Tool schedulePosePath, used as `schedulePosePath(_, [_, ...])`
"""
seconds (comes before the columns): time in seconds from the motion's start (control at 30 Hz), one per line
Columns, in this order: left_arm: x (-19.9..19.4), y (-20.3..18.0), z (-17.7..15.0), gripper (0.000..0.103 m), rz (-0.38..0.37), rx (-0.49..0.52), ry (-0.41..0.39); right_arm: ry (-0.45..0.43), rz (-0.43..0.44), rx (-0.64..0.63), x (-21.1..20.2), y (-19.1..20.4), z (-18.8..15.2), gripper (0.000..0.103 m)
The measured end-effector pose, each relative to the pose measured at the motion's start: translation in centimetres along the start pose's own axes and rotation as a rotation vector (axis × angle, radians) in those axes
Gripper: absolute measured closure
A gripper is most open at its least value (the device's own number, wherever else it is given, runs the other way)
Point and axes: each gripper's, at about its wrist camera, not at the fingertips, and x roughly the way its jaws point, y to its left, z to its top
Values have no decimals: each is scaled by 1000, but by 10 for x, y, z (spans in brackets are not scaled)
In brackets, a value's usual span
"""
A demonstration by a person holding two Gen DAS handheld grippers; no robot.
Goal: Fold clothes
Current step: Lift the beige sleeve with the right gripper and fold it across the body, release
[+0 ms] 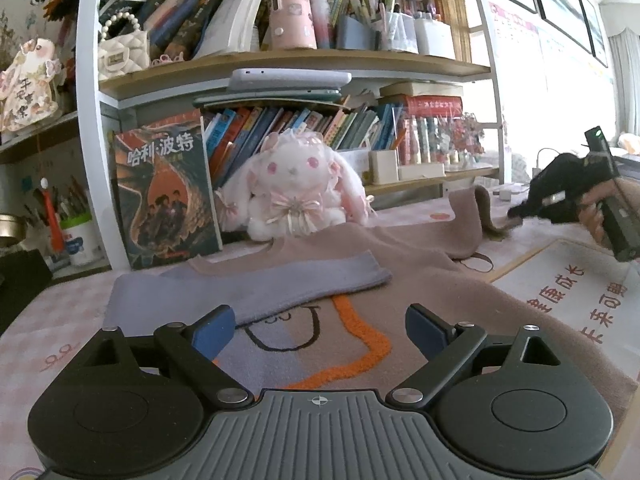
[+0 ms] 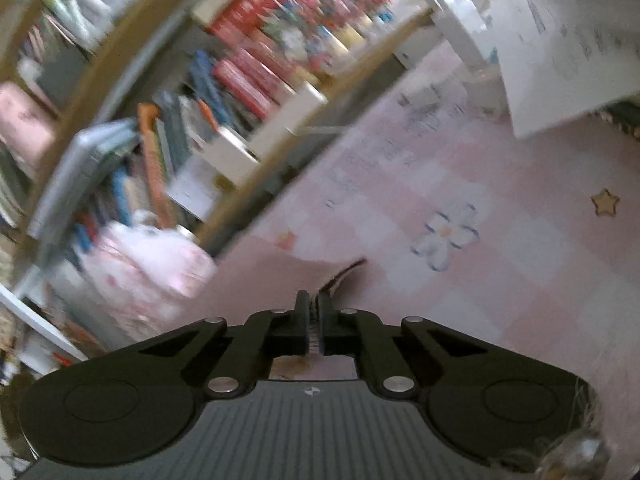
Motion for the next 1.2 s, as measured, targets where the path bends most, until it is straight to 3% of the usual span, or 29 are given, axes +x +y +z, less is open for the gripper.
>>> schedulePosePath(0.3, [-1,-2,-1,9,-3,10,-9,-176,173,-63,-56,61,40,100])
schedulePosePath(0.47, [-2,-2,-1,9,-6,12,-11,-195,251,-197,-70,123,54,100])
schedulePosePath(0.63, [-1,-5,0,9,-2,27,-6,-131,326,-342,-54,193,40,100])
schedulePosePath(0.87, [1,-8,0,9,-2,47,-1,17,445,-497,-12,283,-11,100])
schedulePosePath(1.2, [-1,-9,-1,9,-10,50,-11,226,499,-616,54,348,-86,100])
